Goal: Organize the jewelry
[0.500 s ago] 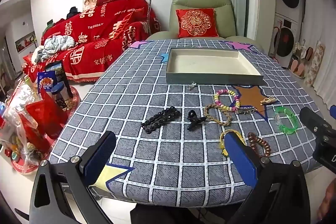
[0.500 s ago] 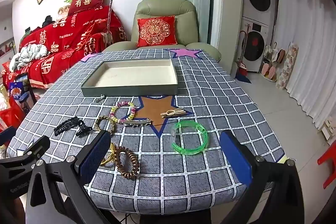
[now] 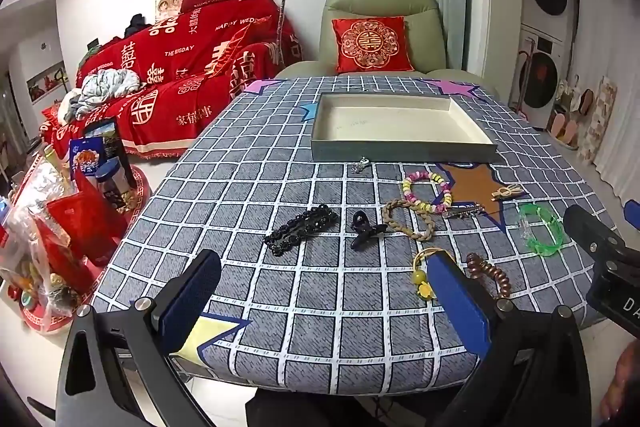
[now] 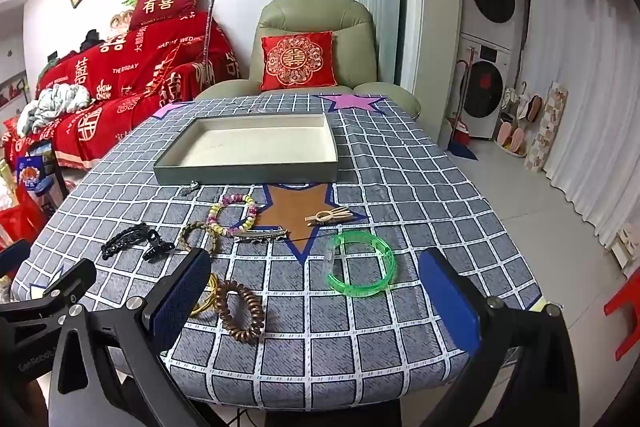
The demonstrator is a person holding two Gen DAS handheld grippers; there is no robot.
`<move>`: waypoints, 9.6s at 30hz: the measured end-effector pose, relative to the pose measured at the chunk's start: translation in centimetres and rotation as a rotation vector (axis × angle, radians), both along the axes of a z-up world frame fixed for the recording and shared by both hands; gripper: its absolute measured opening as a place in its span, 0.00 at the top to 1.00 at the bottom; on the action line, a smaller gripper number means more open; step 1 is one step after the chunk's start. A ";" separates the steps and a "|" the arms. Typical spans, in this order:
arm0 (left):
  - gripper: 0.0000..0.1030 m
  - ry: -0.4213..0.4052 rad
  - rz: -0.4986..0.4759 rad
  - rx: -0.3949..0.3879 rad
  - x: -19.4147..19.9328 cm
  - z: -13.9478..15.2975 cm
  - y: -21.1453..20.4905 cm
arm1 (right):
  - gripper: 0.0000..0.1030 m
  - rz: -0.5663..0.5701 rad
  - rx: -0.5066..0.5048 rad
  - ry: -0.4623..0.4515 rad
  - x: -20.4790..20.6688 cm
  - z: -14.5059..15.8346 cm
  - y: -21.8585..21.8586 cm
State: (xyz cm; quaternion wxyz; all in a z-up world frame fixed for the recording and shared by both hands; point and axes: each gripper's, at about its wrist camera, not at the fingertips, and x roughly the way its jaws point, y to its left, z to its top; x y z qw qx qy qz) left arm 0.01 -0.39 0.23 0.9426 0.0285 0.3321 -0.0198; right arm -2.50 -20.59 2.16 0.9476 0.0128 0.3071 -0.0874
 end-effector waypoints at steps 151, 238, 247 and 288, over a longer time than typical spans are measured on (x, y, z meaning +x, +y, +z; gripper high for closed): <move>0.09 0.337 -0.276 0.023 14.7 -7.3 4.2 | 0.20 -0.085 0.186 0.473 9.4 -8.6 -11.9; 0.61 0.353 -0.142 0.109 39.7 -7.1 -8.6 | 0.90 0.115 0.198 0.440 41.0 -7.8 -4.8; 0.61 0.348 -0.135 0.087 39.2 -5.9 -8.3 | 0.60 0.132 0.346 0.383 39.9 -5.9 -6.1; 0.00 0.197 -0.247 0.065 14.5 -1.4 -1.2 | 0.19 0.156 0.383 0.301 17.8 0.4 -7.6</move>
